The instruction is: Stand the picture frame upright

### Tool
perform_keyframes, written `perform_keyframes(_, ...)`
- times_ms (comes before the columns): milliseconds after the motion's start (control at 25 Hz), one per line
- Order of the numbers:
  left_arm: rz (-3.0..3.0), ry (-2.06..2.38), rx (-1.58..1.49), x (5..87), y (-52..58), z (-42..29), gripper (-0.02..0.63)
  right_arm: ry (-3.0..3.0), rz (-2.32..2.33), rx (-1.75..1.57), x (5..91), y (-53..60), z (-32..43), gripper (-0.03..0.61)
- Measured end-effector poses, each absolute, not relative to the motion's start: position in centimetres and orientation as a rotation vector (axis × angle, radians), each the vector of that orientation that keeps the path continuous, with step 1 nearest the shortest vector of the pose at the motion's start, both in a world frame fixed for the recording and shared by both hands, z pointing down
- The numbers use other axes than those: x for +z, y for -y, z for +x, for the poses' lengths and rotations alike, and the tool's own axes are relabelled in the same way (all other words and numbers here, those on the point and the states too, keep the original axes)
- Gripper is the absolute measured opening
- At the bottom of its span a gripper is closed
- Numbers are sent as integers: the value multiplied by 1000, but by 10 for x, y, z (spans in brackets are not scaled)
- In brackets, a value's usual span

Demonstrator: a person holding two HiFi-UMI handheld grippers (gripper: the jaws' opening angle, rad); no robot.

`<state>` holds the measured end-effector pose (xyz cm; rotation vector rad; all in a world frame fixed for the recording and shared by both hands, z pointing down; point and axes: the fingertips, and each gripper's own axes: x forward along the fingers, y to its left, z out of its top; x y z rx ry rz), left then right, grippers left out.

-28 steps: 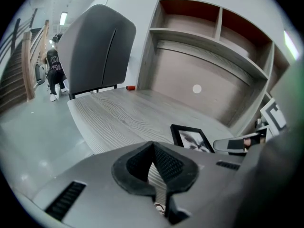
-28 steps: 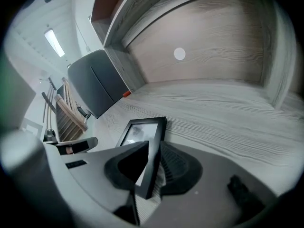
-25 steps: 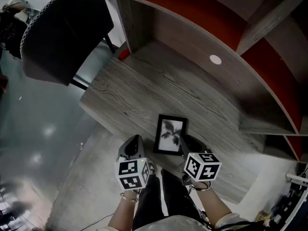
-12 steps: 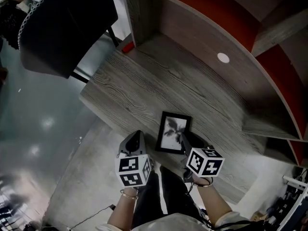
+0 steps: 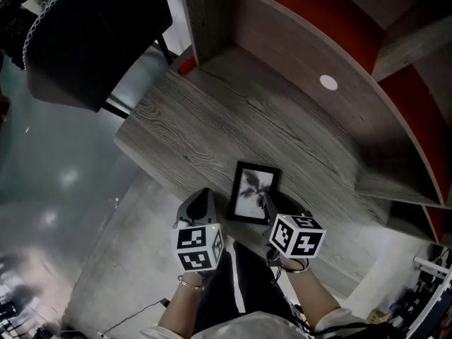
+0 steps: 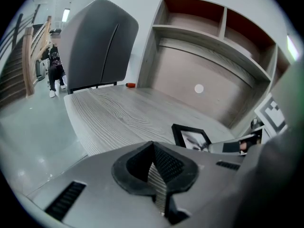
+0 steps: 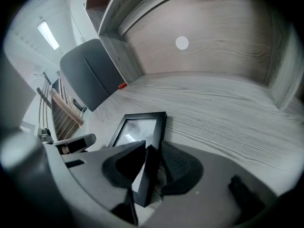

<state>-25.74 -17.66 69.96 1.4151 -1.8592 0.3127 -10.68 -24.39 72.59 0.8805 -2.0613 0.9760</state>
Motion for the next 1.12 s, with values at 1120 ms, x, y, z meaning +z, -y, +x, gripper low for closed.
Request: perform_keyframes(1120,1488,1838,350,675,169,-224,4,2180,1070,969,687,252,-72,86)
